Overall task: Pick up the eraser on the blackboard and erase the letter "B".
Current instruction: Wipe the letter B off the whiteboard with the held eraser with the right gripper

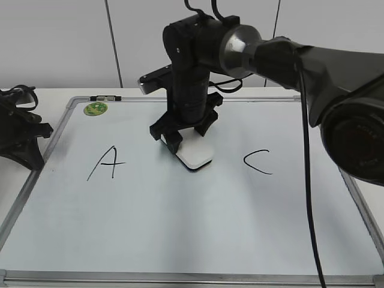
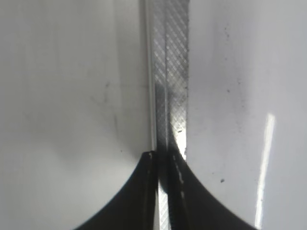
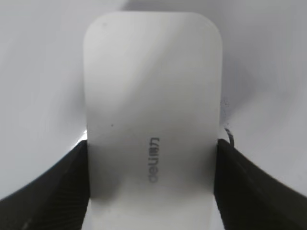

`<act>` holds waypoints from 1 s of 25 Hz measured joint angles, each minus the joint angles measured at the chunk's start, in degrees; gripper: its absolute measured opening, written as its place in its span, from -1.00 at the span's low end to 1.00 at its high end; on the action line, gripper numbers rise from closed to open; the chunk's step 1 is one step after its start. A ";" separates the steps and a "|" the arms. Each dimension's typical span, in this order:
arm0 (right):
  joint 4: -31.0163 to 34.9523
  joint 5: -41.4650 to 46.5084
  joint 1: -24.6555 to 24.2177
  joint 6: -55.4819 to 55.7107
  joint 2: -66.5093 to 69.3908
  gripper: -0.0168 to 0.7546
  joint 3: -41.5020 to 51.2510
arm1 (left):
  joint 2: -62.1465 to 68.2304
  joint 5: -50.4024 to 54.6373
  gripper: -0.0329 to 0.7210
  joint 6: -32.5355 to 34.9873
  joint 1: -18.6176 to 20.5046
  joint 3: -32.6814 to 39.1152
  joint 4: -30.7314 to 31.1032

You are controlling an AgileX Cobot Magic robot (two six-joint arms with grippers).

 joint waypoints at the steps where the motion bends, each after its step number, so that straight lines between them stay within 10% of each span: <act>1: -0.03 -0.15 -0.42 -0.14 0.29 0.45 0.24 | 0.00 0.00 -0.88 0.00 0.00 0.00 0.00; 25: -3.59 -2.70 -8.68 -0.36 1.27 0.45 0.73 | 0.00 -0.08 -0.88 0.00 0.00 0.00 -0.10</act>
